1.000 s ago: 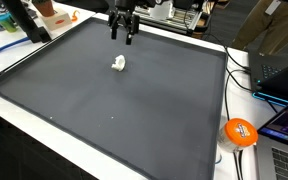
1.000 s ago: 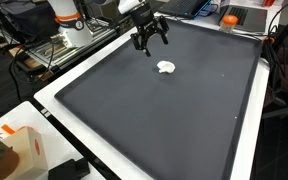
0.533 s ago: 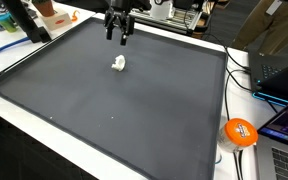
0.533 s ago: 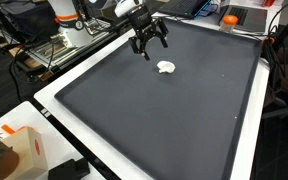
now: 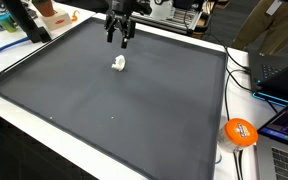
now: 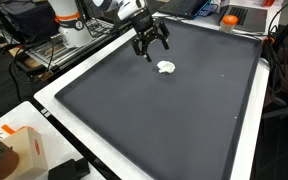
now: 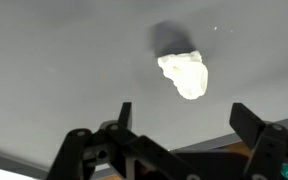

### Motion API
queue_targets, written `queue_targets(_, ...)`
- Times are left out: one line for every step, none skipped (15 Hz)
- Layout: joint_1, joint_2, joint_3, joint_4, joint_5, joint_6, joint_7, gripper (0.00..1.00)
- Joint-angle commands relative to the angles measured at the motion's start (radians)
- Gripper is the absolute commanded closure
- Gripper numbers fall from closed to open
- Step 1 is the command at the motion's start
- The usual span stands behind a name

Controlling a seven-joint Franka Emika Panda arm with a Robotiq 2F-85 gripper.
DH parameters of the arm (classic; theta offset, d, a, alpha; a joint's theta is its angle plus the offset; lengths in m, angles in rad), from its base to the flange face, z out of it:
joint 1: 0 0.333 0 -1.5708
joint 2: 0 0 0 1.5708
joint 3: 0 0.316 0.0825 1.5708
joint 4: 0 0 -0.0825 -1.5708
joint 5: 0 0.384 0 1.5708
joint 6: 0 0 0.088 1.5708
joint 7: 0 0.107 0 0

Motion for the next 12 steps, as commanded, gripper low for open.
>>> queue_targets(0.067,0.032,-0.053,0.014,0.035,-0.063,-0.081,0.00)
queue_targets(0.086,0.040,-0.071,0.016,0.041,-0.065,-0.093,0.00)
queue_targets(0.100,0.046,-0.083,0.017,0.042,-0.063,-0.099,0.00)
queue_targets(0.117,0.052,-0.097,0.019,0.041,-0.074,-0.107,0.00)
queue_targets(0.131,0.057,-0.110,0.022,0.041,-0.086,-0.111,0.00)
queue_targets(0.147,0.061,-0.125,0.024,0.040,-0.090,-0.114,0.00)
queue_targets(0.160,0.063,-0.138,0.026,0.037,-0.095,-0.113,0.00)
queue_targets(0.170,0.063,-0.147,0.029,0.034,-0.099,-0.109,0.00)
queue_targets(0.167,0.053,-0.143,0.028,0.026,-0.101,-0.097,0.00)
queue_targets(0.140,0.021,-0.115,0.023,0.008,-0.118,-0.076,0.00)
queue_targets(0.121,-0.025,-0.095,0.021,-0.009,-0.163,-0.069,0.00)
queue_targets(0.098,-0.071,-0.071,0.020,-0.024,-0.215,-0.064,0.00)
